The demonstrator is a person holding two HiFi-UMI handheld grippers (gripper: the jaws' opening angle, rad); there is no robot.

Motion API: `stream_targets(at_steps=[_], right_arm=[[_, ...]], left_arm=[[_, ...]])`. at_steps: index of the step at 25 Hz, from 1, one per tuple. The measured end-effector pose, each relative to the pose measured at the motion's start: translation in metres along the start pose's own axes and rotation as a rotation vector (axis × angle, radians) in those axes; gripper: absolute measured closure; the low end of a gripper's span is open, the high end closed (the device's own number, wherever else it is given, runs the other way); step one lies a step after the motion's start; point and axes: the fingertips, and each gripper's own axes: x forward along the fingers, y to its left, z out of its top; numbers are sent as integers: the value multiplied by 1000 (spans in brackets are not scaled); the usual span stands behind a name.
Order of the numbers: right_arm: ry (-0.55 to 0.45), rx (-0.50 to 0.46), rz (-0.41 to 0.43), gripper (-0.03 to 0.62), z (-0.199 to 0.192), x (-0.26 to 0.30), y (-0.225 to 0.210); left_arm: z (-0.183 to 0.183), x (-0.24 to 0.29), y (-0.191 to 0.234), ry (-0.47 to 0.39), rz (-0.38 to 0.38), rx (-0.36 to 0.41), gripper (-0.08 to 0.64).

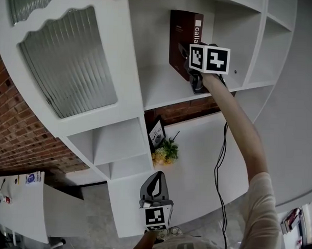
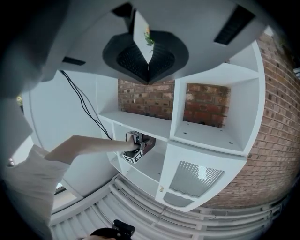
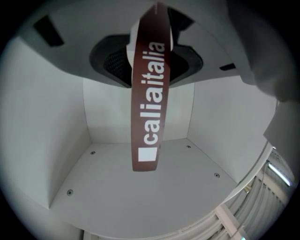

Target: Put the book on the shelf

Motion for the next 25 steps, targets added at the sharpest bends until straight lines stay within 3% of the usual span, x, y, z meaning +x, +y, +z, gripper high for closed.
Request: stream_targets(at_steps=[8,18,25], right_arm=[[-75,55,49,403,14,-56,6],[-271,-12,157,407,3,-200,50],[-399,-168,80,562,-52,-303,81]], left_arm=[[24,-4,-18,-44,-23,39,548],[49,-19,-41,-104,-36,95,548],[64,-33,-56,-160,-48,124,548]])
